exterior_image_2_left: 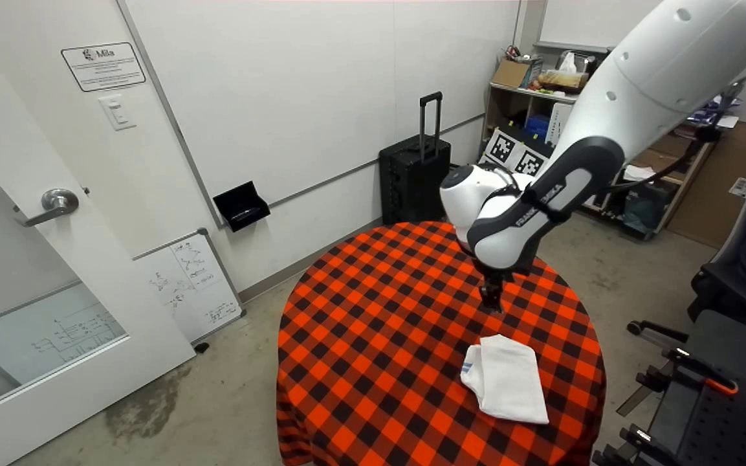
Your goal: Fold the towel
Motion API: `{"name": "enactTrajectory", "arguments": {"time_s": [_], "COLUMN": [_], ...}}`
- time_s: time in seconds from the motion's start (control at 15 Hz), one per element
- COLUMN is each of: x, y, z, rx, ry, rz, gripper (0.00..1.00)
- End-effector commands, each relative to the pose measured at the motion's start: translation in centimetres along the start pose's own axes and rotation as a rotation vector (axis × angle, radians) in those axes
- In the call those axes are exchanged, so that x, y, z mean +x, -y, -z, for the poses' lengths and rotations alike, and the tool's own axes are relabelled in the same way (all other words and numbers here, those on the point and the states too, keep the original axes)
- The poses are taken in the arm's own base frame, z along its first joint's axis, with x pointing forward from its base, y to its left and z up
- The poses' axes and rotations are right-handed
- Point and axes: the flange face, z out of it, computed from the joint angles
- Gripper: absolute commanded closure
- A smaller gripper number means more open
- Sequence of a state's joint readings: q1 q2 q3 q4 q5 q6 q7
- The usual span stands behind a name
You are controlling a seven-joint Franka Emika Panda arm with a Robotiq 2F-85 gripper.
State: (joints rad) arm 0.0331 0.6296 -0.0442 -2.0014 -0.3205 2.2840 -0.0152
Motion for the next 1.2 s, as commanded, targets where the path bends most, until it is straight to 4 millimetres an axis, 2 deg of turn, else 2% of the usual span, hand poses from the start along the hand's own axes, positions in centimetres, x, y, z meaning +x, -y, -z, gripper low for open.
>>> {"name": "enactTrajectory", "arguments": {"time_s": [0.0, 0.27, 0.47, 0.6, 0.87, 0.93, 1.13], "x": [-7.7, -13.9, -18.0, -20.6, -25.5, -22.3, -24.8], "y": [-0.8, -1.8, -2.4, -2.1, -1.0, -2.0, -1.2], "z": [2.4, 5.5, 7.9, 9.4, 12.1, 11.1, 12.2], "rx": [0.182, 0.363, 0.451, 0.442, 0.324, 0.369, 0.331], "ry": [0.007, -0.064, -0.195, -0.261, -0.321, -0.278, -0.314], "rz": [-0.068, -0.217, -0.272, -0.235, -0.052, -0.126, -0.083], "gripper": [0.00, 0.00, 0.00, 0.00, 0.00, 0.00, 0.00]}}
